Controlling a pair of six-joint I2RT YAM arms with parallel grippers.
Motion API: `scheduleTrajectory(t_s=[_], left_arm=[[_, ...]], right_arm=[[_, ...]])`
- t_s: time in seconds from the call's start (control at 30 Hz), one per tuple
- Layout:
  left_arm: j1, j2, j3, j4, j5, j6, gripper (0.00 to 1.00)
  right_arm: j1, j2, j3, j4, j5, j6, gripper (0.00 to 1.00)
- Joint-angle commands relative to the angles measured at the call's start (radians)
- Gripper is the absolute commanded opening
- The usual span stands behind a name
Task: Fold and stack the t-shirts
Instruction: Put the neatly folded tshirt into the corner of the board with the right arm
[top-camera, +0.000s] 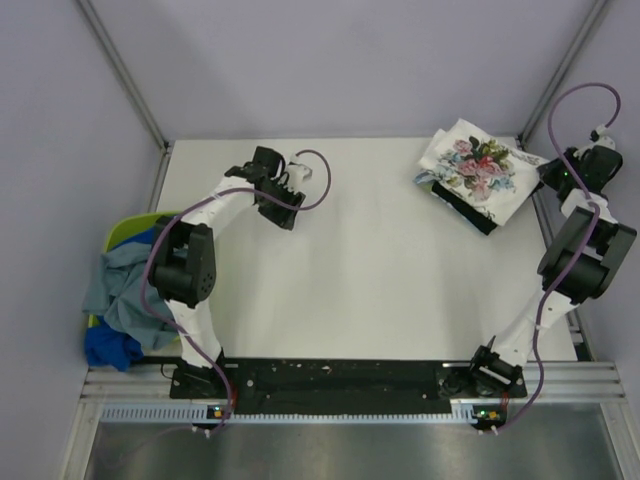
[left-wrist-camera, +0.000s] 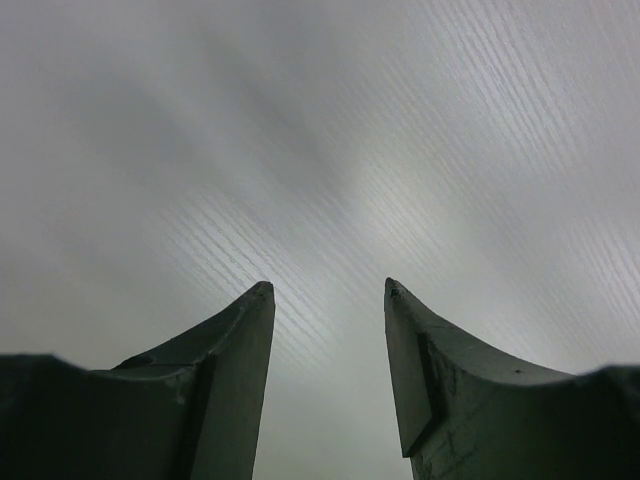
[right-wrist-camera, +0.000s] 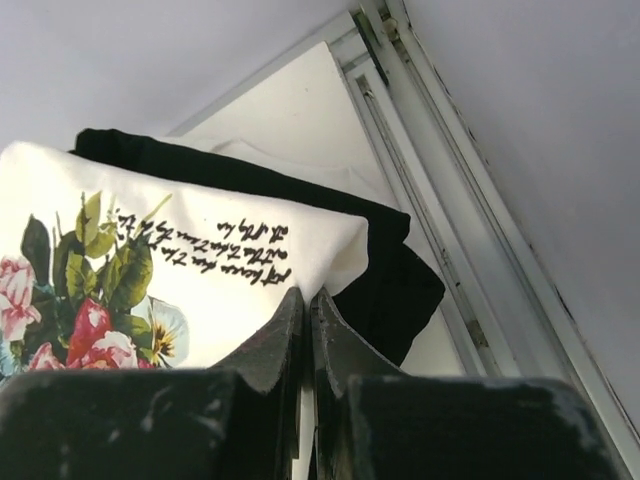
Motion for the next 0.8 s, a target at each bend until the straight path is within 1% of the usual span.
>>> scheduleTrajectory(t_s=[0.0,0.13,0.2,0.27,0.3,0.4,0.47,0.53,0.6,0.67,0.7,0.77], left_arm=[[-0.001,0.005,0.035,-0.006,-0.011,0.016,0.53],[-0.001,0.006,0.034,-0.009,-0.014,0.017,0.53],[-0.003,0.003,0.034,-0.009,-0.017,0.019,0.53],[-0.003,0.000,0.032,-0.009,-0.017,0.022,0.53],[-0.003,-0.003,0.032,-0.009,-0.015,0.023,0.53],[-0.003,-0.012,0.026,-0.009,-0.008,0.023,0.53],[-0.004,-0.017,0.025,-0.009,-0.002,0.023,0.53],[-0.004,-0.023,0.022,-0.007,0.001,0.023,0.53],[-0.004,-0.028,0.018,-0.003,0.006,0.023,0.53],[-0.006,-0.031,0.017,-0.001,0.011,0.022,0.53],[-0.006,-0.032,0.015,-0.001,0.011,0.022,0.53],[-0.008,-0.032,0.015,0.000,0.014,0.020,0.53]], right_arm=[[-0.007,0.066,0.103,0.014,0.026,-0.043,0.01],[-0.005,0.114,0.183,-0.089,0.029,-0.054,0.20],[-0.005,0.124,0.219,-0.150,0.076,-0.055,0.32],[-0.005,0.117,0.243,-0.225,0.123,-0.066,0.42],[-0.005,0.109,0.253,-0.253,0.142,-0.067,0.45],[-0.007,0.063,0.263,-0.313,0.195,-0.066,0.46],[0.002,-0.007,0.244,-0.327,0.233,-0.071,0.46],[0.028,-0.090,0.199,-0.321,0.294,-0.130,0.46],[0.082,-0.171,0.143,-0.292,0.345,-0.204,0.45],[0.161,-0.237,0.073,-0.252,0.353,-0.259,0.42],[0.194,-0.269,0.036,-0.209,0.341,-0.285,0.38],[0.269,-0.308,-0.039,-0.161,0.284,-0.317,0.27]])
